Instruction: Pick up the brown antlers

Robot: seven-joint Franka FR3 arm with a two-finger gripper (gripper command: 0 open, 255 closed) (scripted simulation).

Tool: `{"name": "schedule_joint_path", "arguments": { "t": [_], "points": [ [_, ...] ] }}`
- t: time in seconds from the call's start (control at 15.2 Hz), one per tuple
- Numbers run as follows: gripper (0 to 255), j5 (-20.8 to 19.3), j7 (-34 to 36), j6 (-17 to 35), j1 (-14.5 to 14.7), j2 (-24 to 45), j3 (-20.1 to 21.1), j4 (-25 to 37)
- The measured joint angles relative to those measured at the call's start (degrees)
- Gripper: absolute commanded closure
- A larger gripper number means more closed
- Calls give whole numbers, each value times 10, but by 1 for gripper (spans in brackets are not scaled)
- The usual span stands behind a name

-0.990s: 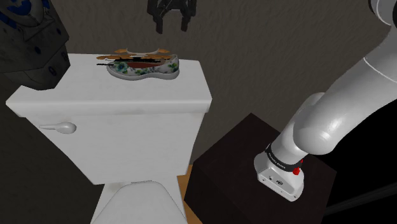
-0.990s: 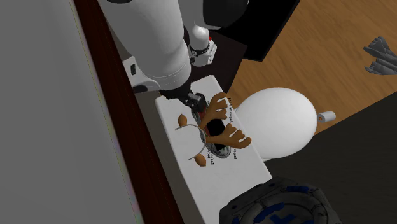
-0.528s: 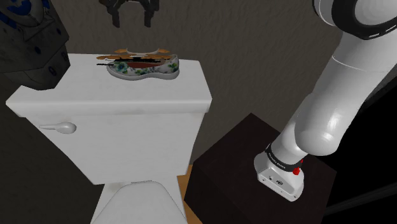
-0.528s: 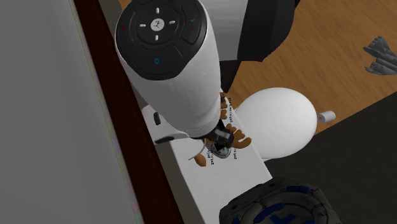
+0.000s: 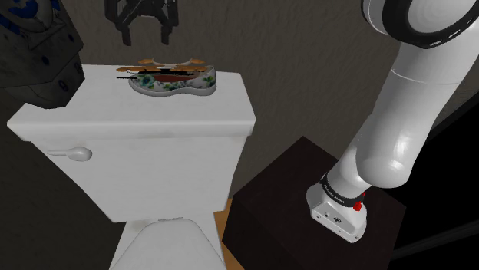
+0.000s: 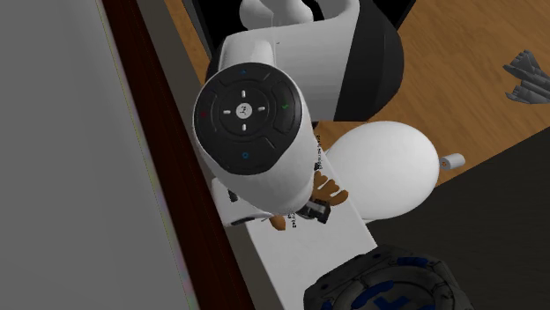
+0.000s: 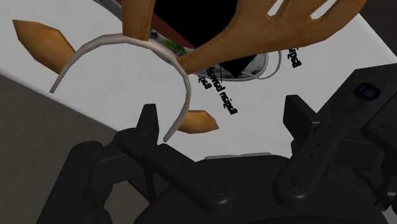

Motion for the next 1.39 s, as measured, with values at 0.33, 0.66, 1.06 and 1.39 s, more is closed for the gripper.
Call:
{"name": "schedule_joint_path", "arguments": {
  "t": [0.33,0.66,1.06,1.39],
  "points": [
    [255,7,-12,19,-10,7,-4,-42],
    [255,8,-15,20,-11,6,-3,-43],
    [255,4,0,-36,-7,28,-2,-1],
    [255,1,7,-76,-2,45,0,49]
  ]
}}
